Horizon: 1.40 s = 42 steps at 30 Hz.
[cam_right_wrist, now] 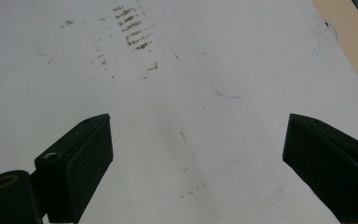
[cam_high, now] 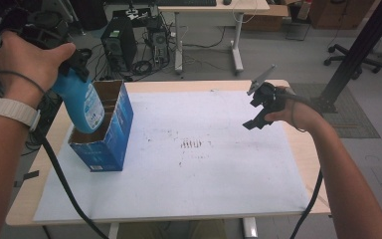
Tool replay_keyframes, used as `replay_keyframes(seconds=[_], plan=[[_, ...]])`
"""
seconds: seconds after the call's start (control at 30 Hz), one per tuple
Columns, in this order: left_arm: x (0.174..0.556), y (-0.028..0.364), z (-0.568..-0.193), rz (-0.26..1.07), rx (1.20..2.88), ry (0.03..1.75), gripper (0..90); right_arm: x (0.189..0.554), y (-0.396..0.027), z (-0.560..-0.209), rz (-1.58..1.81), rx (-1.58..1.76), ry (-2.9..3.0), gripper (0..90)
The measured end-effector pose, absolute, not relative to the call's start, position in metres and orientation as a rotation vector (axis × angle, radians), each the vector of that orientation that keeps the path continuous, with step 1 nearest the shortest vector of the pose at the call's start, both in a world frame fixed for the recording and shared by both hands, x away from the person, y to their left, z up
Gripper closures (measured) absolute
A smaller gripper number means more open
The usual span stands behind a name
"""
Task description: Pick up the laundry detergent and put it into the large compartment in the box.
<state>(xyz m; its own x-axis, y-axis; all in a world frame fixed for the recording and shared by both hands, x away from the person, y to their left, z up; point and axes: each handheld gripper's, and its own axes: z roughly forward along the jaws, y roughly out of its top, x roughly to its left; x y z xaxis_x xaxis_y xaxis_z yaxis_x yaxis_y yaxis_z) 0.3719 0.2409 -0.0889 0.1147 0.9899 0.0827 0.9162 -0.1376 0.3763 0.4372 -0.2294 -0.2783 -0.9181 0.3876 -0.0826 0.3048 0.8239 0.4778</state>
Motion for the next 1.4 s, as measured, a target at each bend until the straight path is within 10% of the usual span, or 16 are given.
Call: replay_keyframes(seconds=[1.4], plan=[[0.397, 0.249, -0.158, 0.46, 2.178, 1.916, 37.5, 0.438, -0.232, -0.283, 0.681, 0.571, 2.836, 8.4]])
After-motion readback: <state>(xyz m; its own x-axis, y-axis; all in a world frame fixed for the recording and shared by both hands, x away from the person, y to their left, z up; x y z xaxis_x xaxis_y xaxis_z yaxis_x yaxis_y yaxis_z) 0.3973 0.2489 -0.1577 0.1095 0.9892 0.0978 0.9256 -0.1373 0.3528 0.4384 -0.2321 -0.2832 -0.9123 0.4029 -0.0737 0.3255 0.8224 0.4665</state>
